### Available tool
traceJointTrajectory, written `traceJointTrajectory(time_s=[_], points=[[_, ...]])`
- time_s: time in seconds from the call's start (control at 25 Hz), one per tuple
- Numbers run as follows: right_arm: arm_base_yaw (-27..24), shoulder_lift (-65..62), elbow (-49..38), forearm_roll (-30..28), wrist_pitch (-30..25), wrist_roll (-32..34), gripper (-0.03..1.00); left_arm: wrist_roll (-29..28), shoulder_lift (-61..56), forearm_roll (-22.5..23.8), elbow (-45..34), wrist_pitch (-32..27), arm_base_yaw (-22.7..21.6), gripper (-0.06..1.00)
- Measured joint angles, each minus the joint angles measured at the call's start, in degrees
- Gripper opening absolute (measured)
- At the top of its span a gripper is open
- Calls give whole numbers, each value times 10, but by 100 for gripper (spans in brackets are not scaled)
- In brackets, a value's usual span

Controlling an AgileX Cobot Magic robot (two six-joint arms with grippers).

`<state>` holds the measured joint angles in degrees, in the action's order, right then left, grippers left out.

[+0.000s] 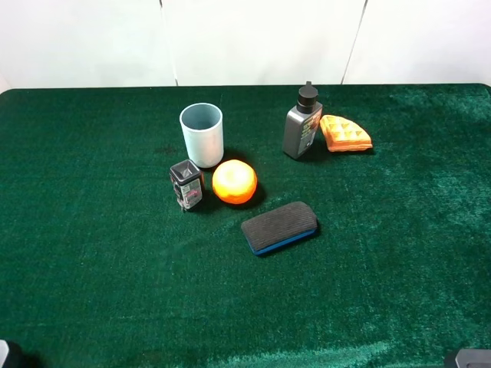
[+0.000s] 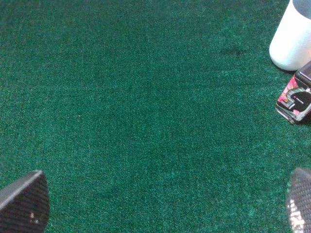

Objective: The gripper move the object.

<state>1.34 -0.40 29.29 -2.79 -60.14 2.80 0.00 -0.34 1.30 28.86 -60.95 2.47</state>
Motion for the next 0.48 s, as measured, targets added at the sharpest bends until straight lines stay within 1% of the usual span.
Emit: traceJointTrajectory(time_s=[0.12,0.24,0.48], points=[[0,0,-8,12,12,-2,70,0,0,0,0,0,0,99],[0,0,-9,21,12,-10,70,0,0,0,0,0,0,99],[0,0,-9,23,12,-14,70,0,0,0,0,0,0,99]])
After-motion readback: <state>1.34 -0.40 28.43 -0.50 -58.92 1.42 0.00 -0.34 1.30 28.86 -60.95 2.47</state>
